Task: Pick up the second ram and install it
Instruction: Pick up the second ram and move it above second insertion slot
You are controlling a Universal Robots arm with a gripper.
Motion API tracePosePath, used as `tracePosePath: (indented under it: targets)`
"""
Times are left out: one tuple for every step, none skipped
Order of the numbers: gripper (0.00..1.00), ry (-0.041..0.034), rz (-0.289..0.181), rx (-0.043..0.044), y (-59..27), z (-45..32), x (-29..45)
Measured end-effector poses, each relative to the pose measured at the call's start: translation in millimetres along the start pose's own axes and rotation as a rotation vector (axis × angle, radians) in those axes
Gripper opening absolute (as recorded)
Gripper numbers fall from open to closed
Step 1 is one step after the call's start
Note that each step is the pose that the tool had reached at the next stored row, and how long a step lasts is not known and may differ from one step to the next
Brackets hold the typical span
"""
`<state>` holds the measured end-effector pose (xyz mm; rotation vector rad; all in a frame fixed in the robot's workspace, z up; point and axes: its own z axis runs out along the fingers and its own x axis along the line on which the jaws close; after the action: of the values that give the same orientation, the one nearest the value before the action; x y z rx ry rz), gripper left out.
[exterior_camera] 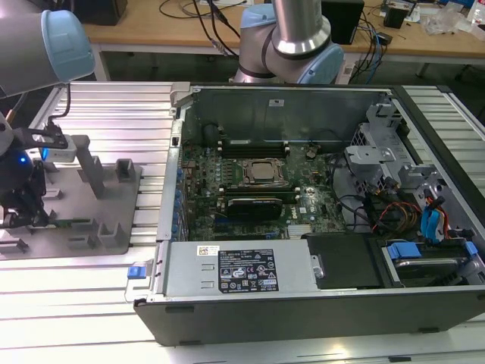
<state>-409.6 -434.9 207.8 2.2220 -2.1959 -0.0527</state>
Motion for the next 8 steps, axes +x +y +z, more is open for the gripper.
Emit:
tracePosePath:
  targets:
    - [0.1,0.0,0.0,0.0,0.0,0.0,0.0]
    - [0.1,0.0,0.001,0.0,0.0,0.0,0.0]
    - [0.09,-0.0001,0.002,0.0,0.0,0.0,0.0]
    - [0.09,0.0,0.002,0.0,0.0,0.0,0.0]
    - [0.09,-0.0001,0.002,0.0001,0.0,-0.3,0.0]
    - [0.09,-0.0003,0.002,0.0,0.2,-3.2,0.0]
    - [0.09,-0.0004,0.002,0.0003,0.1,-3.6,-0.1]
    - [0.09,-0.0004,0.002,0.0003,0.1,-3.6,-0.1]
